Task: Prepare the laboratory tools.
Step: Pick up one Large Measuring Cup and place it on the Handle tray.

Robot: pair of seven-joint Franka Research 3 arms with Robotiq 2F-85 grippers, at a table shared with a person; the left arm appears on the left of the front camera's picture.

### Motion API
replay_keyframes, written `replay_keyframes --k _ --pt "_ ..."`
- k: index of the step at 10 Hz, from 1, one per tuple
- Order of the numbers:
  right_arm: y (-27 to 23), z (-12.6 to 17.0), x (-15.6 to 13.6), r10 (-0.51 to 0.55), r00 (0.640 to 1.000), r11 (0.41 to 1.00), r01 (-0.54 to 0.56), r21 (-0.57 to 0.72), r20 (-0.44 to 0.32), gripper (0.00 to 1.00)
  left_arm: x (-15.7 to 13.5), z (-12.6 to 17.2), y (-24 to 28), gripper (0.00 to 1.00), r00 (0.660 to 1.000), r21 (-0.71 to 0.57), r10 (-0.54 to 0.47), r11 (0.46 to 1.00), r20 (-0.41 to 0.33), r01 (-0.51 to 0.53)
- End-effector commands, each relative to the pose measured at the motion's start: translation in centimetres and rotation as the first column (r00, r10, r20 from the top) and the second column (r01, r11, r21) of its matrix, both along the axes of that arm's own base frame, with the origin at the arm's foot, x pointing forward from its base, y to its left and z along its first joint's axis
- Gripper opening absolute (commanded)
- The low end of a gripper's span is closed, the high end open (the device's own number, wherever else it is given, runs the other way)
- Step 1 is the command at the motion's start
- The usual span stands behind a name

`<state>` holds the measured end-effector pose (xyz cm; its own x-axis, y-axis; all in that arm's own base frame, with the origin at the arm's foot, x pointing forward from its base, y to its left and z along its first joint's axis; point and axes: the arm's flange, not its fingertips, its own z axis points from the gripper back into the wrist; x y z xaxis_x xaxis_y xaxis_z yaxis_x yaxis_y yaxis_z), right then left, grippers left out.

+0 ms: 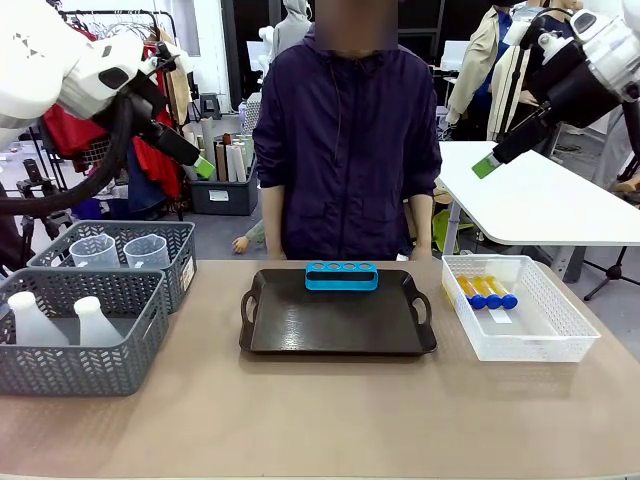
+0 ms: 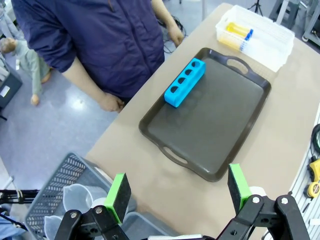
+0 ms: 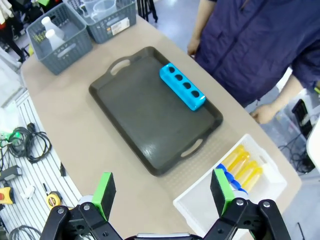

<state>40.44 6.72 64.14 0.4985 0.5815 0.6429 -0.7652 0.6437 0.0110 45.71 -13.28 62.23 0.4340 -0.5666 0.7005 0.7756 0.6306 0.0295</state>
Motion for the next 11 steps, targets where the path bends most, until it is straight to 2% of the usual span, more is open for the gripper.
replay_keyframes --k 1,9,10,11 --pt "0.1 -0.1 0.0 0.003 1.000 1.000 -0.003 0.014 -0.004 1.00 -0.1 0.0 0.2 1.00 1.000 -0.002 -0.002 1.000 -0.005 0.002" --pt "0.1 -0.1 0.0 0.003 1.000 1.000 -0.003 0.014 -0.004 1.00 0.0 0.0 0.0 1.00 1.000 0.000 -0.001 1.000 0.000 0.001" --pt "0.1 -0.1 0.0 0.003 1.000 1.000 -0.003 0.014 -0.004 1.00 0.3 1.5 1.0 1.00 0.989 0.018 -0.019 1.000 -0.144 0.022" --pt "0.1 -0.1 0.0 0.003 1.000 1.000 -0.003 0.014 -0.004 1.00 0.9 2.3 2.1 1.00 0.982 0.043 -0.014 0.999 -0.190 0.022"
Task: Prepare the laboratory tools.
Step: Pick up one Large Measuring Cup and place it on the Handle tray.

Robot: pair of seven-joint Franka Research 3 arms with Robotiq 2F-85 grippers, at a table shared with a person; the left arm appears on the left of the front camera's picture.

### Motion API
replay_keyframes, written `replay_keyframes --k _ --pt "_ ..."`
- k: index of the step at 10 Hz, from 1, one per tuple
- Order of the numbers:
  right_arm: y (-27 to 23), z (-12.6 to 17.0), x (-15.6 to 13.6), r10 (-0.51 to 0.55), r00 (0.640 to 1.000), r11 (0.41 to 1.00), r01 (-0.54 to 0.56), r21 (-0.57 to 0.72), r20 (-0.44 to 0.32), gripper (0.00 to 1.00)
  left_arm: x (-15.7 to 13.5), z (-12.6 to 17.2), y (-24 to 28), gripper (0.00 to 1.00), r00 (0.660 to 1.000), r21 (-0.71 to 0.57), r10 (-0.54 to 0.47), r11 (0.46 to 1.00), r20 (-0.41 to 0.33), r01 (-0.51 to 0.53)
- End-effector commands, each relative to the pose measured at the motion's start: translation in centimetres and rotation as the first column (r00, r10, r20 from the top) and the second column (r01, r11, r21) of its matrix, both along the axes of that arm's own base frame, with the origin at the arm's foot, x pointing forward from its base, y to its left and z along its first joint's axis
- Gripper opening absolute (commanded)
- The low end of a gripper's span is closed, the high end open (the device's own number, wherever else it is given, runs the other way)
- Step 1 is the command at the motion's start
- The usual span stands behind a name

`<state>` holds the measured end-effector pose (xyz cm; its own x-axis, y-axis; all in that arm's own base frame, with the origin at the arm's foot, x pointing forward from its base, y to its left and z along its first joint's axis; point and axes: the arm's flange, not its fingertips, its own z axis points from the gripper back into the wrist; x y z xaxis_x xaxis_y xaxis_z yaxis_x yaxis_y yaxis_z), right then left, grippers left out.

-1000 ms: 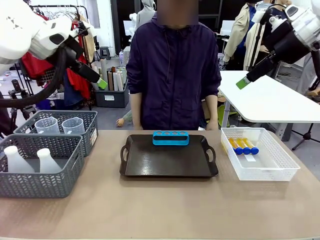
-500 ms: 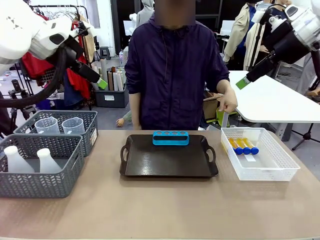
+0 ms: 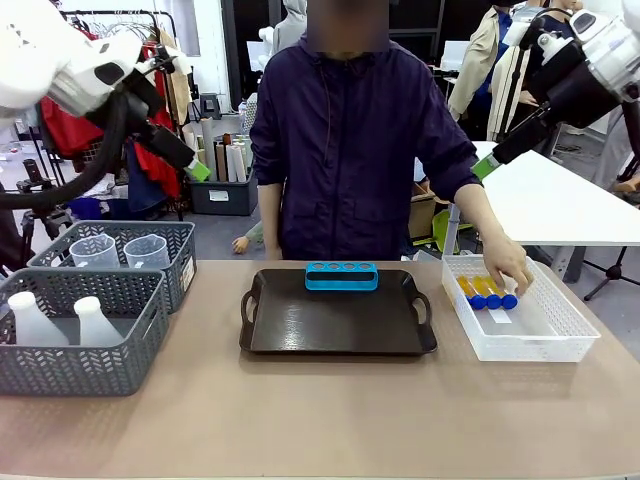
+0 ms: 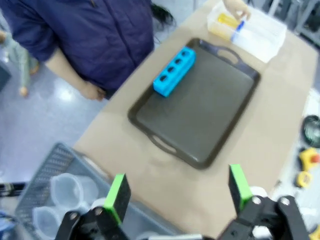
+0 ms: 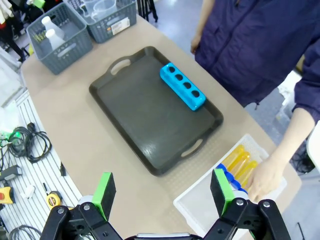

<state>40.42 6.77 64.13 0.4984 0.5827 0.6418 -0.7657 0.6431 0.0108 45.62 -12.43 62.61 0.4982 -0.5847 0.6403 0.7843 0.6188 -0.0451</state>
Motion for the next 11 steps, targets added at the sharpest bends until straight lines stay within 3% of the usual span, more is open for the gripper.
replay_keyframes --k 1,2,4,5,8,10,11 --pt "0.0 -0.1 0.0 0.002 1.000 1.000 -0.002 0.016 -0.003 1.00 1.8 2.1 2.2 1.00 0.993 0.079 0.033 0.997 -0.114 -0.024" --pt "0.0 -0.1 0.0 0.002 1.000 1.000 -0.002 0.016 -0.003 1.00 2.6 1.8 3.0 1.00 0.988 0.096 0.067 0.994 -0.138 -0.054" --pt "0.0 -0.1 0.0 0.002 1.000 1.000 -0.002 0.016 -0.003 1.00 3.6 -0.3 7.4 1.00 0.971 0.253 0.203 0.953 -0.124 -0.167" --pt "0.0 -0.1 0.0 0.002 1.000 1.000 -0.002 0.016 -0.003 1.00 3.6 -2.1 9.1 1.00 0.954 0.272 0.251 0.941 -0.165 -0.200" --pt "0.0 -0.1 0.0 0.002 1.000 1.000 -0.002 0.016 -0.003 1.00 3.4 -6.9 13.0 1.00 0.862 0.393 0.443 0.858 -0.245 -0.330" --pt "0.0 -0.1 0.0 0.002 1.000 1.000 -0.002 0.016 -0.003 1.00 3.7 -10.8 15.5 1.00 0.811 0.467 0.537 0.793 -0.232 -0.391" --pt "0.0 -0.1 0.0 0.002 1.000 1.000 -0.002 0.016 -0.003 1.00 3.1 -12.3 16.5 1.00 0.796 0.443 0.551 0.796 -0.249 -0.413"
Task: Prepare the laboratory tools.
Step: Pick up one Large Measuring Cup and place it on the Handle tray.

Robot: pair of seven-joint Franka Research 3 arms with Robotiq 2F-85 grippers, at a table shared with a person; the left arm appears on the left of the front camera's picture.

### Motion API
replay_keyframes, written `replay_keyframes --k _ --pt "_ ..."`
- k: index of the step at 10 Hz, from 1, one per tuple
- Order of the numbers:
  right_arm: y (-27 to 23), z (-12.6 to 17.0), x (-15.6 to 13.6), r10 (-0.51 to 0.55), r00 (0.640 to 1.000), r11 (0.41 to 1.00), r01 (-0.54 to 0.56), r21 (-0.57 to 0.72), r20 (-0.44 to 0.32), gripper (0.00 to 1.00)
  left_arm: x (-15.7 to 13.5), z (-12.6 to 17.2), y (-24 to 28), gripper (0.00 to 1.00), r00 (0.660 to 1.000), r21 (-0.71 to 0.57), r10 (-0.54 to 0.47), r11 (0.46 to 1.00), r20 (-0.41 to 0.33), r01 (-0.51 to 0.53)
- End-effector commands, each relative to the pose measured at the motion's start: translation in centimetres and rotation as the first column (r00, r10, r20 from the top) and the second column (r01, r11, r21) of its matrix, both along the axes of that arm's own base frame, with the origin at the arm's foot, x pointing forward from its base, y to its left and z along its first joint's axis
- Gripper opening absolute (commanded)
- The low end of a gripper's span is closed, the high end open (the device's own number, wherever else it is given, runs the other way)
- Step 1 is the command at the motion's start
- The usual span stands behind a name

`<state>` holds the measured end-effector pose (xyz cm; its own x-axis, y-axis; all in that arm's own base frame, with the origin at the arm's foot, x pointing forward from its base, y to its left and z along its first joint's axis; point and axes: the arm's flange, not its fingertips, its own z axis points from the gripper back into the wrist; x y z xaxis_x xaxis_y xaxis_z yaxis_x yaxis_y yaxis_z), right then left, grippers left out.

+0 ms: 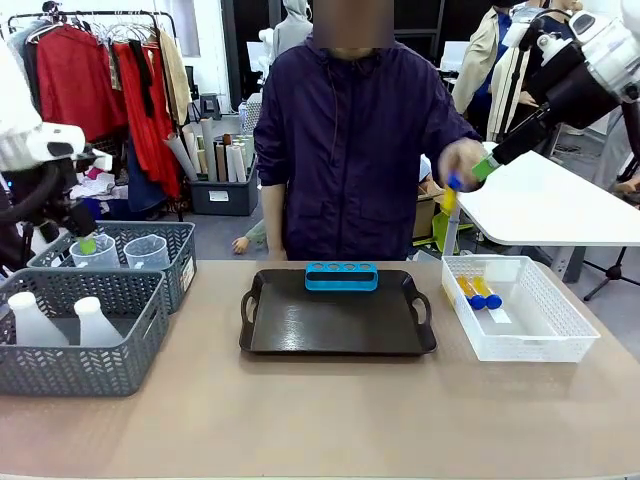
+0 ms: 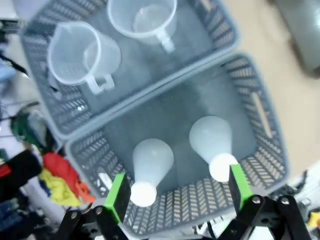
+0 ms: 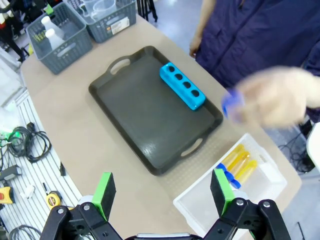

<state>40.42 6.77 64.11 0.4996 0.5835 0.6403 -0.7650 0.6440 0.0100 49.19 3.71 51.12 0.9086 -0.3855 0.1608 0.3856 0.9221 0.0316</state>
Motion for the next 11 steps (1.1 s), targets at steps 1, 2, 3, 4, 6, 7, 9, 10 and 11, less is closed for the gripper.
replay_keyframes --k 1,2,3,4,6,7,9,10,11 --pt "0.0 -0.1 0.0 0.003 1.000 1.000 -0.003 0.018 -0.002 1.00 -0.4 -2.5 1.3 1.00 0.998 0.018 0.063 0.998 0.013 -0.063" --pt "0.0 -0.1 0.0 0.003 1.000 1.000 -0.003 0.018 -0.002 1.00 0.1 -3.5 2.2 1.00 0.997 0.027 0.077 0.997 0.031 -0.078" --pt "0.0 -0.1 0.0 0.003 1.000 1.000 -0.003 0.018 -0.002 1.00 0.5 -3.2 1.9 1.00 0.989 -0.004 0.085 0.996 0.121 -0.085" --pt "0.0 -0.1 0.0 0.003 1.000 1.000 -0.003 0.018 -0.002 1.00 -0.1 -3.0 1.7 1.00 0.999 0.004 0.048 0.999 0.001 -0.048" --pt "0.0 -0.1 0.0 0.003 1.000 1.000 -0.003 0.018 -0.002 1.00 -0.1 -3.0 1.7 1.00 0.999 0.004 0.048 0.999 0.001 -0.048" --pt "0.0 -0.1 0.0 0.003 1.000 1.000 -0.003 0.018 -0.002 1.00 0.2 -3.5 2.0 1.00 0.998 0.003 0.055 0.998 0.031 -0.055" --pt "0.0 -0.1 0.0 0.003 1.000 1.000 -0.003 0.018 -0.002 1.00 2.4 -3.6 2.1 1.00 0.994 0.052 0.068 0.996 0.084 -0.073" --pt "0.0 -0.1 0.0 0.003 1.000 1.000 -0.003 0.018 -0.002 1.00 4.0 -4.4 2.8 1.00 0.993 0.042 0.070 0.996 0.098 -0.074" --pt "0.0 -0.1 0.0 0.003 1.000 1.000 -0.003 0.018 -0.002 1.00 5.6 -5.5 3.5 1.00 0.991 0.043 0.094 0.994 0.094 -0.098"
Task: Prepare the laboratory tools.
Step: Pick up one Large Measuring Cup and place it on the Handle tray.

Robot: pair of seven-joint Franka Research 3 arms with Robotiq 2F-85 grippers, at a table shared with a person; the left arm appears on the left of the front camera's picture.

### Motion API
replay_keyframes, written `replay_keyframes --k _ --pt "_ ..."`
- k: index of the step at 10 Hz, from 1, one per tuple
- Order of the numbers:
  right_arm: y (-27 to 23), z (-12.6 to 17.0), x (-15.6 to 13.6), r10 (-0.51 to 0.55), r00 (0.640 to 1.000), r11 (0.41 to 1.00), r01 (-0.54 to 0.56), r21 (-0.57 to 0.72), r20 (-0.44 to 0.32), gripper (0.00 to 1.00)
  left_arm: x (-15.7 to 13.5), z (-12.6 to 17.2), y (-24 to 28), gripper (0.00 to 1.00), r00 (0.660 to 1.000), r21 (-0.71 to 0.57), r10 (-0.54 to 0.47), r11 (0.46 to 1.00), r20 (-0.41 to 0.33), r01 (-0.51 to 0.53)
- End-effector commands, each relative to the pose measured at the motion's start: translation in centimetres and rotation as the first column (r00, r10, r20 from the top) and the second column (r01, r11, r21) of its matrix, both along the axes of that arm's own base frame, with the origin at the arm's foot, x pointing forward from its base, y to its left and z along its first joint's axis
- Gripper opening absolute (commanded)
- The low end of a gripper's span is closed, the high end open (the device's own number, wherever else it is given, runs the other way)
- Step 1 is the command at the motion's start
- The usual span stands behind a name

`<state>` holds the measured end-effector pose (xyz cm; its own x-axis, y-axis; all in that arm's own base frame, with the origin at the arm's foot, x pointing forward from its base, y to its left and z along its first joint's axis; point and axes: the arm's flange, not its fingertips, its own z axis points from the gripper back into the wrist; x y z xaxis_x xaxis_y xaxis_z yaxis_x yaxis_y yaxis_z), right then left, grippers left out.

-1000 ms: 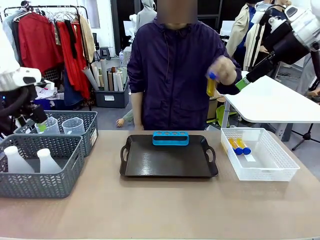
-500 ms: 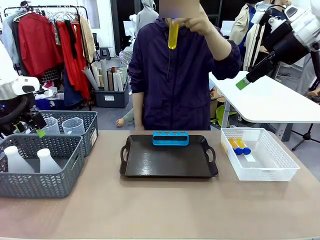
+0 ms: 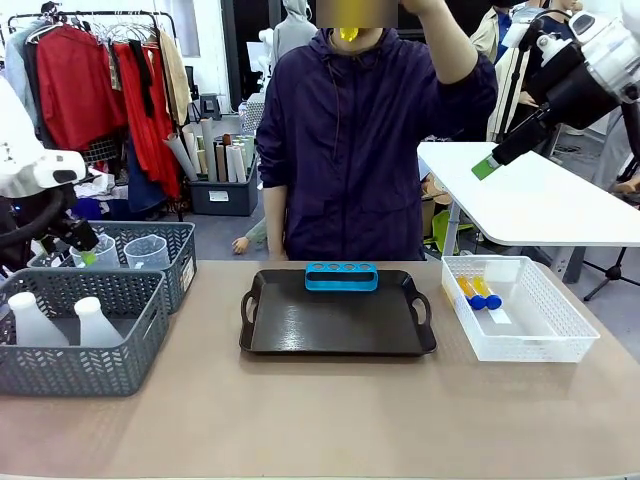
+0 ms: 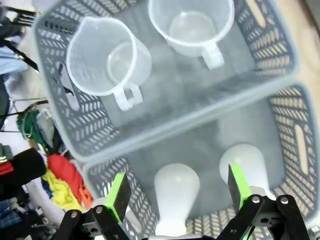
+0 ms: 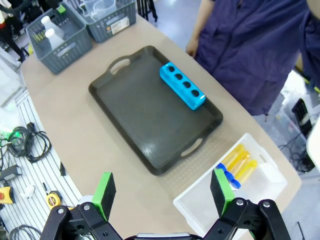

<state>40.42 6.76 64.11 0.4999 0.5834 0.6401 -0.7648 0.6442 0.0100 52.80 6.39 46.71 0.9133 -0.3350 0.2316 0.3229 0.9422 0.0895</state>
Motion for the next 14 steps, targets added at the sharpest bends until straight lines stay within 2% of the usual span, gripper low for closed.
replay_keyframes --k 1,3,7,13,14 --pt "0.0 -0.1 0.0 0.003 1.000 1.000 -0.003 0.018 -0.002 1.00 3.1 -2.3 1.4 1.00 0.998 0.027 0.064 0.998 -0.004 -0.064" --pt "0.0 -0.1 0.0 0.003 1.000 1.000 -0.003 0.018 -0.002 1.00 5.1 -4.5 3.0 1.00 0.993 0.034 0.114 0.993 0.027 -0.114" --pt "0.0 -0.1 0.0 0.003 1.000 1.000 -0.003 0.018 -0.002 1.00 6.7 -6.1 4.2 1.00 0.989 0.000 0.135 0.991 0.065 -0.136" --pt "0.0 -0.1 0.0 0.003 1.000 1.000 -0.003 0.018 -0.002 1.00 7.4 -7.8 4.2 1.00 0.987 -0.036 0.155 0.987 0.033 -0.154" --pt "0.0 -0.1 0.0 0.003 1.000 1.000 -0.003 0.018 -0.002 1.00 7.4 -8.0 4.2 0.81 0.987 -0.024 0.160 0.987 0.032 -0.159"
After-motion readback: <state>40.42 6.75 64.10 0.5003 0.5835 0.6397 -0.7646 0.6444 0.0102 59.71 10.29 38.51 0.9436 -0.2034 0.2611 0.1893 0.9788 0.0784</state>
